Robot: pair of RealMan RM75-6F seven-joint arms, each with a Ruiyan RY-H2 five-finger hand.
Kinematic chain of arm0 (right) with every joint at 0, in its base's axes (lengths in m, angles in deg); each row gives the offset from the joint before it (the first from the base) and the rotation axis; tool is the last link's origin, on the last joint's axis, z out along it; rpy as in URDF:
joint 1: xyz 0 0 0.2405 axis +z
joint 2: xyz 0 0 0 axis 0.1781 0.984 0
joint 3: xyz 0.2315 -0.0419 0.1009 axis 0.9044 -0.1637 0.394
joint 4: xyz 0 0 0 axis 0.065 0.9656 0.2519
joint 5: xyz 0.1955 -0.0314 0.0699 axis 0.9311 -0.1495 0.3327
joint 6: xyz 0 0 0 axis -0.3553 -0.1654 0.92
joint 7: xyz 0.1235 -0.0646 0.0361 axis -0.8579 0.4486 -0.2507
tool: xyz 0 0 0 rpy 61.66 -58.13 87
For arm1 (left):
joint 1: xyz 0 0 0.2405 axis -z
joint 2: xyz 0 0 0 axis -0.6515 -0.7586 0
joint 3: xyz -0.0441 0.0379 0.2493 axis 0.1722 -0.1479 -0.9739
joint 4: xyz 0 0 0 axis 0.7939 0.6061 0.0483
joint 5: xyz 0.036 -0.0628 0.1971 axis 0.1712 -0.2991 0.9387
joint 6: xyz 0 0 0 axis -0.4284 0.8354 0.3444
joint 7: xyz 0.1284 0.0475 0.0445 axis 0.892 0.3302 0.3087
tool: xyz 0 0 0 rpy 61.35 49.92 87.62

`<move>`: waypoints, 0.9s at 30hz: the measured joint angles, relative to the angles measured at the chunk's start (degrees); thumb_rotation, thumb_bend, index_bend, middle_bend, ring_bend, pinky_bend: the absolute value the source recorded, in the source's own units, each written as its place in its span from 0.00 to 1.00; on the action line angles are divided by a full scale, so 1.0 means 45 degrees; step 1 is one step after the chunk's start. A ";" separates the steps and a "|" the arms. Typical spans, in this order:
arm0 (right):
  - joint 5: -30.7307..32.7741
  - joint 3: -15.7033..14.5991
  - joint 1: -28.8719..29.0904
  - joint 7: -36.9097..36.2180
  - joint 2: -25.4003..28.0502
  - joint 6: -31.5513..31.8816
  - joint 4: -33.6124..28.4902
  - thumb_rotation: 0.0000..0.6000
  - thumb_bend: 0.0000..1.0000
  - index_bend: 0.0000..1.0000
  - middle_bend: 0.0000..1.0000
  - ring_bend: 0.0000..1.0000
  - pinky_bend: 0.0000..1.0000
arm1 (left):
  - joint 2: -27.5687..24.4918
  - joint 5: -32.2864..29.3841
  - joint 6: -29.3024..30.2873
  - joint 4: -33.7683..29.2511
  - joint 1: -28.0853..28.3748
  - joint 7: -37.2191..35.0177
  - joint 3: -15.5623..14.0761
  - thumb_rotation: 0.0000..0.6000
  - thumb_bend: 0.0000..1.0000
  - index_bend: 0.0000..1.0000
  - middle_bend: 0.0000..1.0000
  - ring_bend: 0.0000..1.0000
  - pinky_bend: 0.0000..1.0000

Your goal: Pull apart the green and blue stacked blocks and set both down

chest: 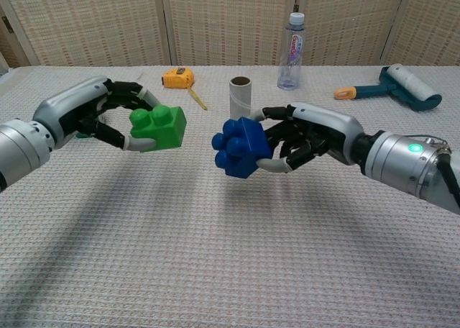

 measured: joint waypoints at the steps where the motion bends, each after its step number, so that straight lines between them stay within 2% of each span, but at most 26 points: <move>1: 0.0462 0.0056 -0.0030 0.1121 0.0285 -0.0220 -0.0489 1.00 0.40 0.86 0.58 0.44 0.58 | 0.0059 0.0106 -0.0085 0.0206 0.0004 -0.0118 -0.0122 1.00 0.59 0.63 0.84 0.25 0.00; 5: 0.1788 0.0161 -0.0119 0.3694 0.0785 -0.0658 -0.1388 1.00 0.40 0.86 0.57 0.42 0.57 | 0.0404 0.0530 -0.0408 0.1149 0.0022 -0.0505 -0.0643 1.00 0.59 0.62 0.84 0.24 0.00; 10: 0.3340 0.0201 -0.0181 0.6648 0.1093 -0.1111 -0.1878 1.00 0.40 0.86 0.55 0.40 0.54 | 0.0902 0.0861 -0.0637 0.2195 0.0071 -0.1226 -0.0933 1.00 0.59 0.60 0.82 0.22 0.00; 13: 0.4153 0.0291 -0.0185 0.7587 0.1143 -0.1359 -0.1898 1.00 0.40 0.86 0.53 0.38 0.53 | 0.1215 0.0997 -0.0822 0.2754 0.0151 -0.1819 -0.1001 1.00 0.59 0.59 0.80 0.22 0.00; 15: 0.4469 0.0351 -0.0168 0.7935 0.1164 -0.1580 -0.1893 1.00 0.40 0.82 0.49 0.36 0.51 | 0.1418 0.1086 -0.0934 0.3110 0.0212 -0.2133 -0.1040 1.00 0.59 0.56 0.77 0.21 0.00; 16: 0.4582 0.0379 -0.0149 0.8041 0.1191 -0.1762 -0.1911 1.00 0.40 0.78 0.45 0.35 0.49 | 0.1489 0.1129 -0.0988 0.3242 0.0243 -0.2256 -0.1058 1.00 0.59 0.54 0.72 0.20 0.00; 18: 0.4673 0.0405 -0.0109 0.8081 0.1283 -0.2073 -0.1990 1.00 0.40 0.62 0.32 0.27 0.42 | 0.1594 0.1264 -0.1128 0.3456 0.0340 -0.2465 -0.1109 1.00 0.59 0.49 0.55 0.14 0.00; 20: 0.4770 0.0416 -0.0054 0.8073 0.1466 -0.2489 -0.2137 1.00 0.40 0.40 0.14 0.14 0.31 | 0.1596 0.1408 -0.1231 0.3491 0.0438 -0.2603 -0.1163 1.00 0.56 0.39 0.33 0.05 0.00; 22: 0.4894 0.0424 0.0022 0.8060 0.1732 -0.2955 -0.2323 1.00 0.40 0.23 0.04 0.05 0.23 | 0.1539 0.1499 -0.1329 0.3461 0.0514 -0.2692 -0.1205 1.00 0.51 0.29 0.17 0.00 0.00; 23: 0.4949 0.0428 0.0059 0.8063 0.1870 -0.3141 -0.2412 1.00 0.40 0.15 0.01 0.02 0.19 | 0.1501 0.1515 -0.1381 0.3427 0.0546 -0.2710 -0.1220 1.00 0.48 0.24 0.11 0.00 0.00; 25: 0.5057 0.0460 0.0121 0.8062 0.2166 -0.3410 -0.2666 1.00 0.40 0.06 0.00 0.00 0.14 | 0.1485 0.1492 -0.1416 0.3394 0.0569 -0.2702 -0.1207 1.00 0.44 0.16 0.03 0.00 0.00; 27: 0.5080 0.0483 0.0150 0.8076 0.2353 -0.3495 -0.2873 1.00 0.40 0.01 0.00 0.00 0.11 | 0.1482 0.1423 -0.1435 0.3356 0.0582 -0.2650 -0.1156 1.00 0.43 0.07 0.00 0.00 0.00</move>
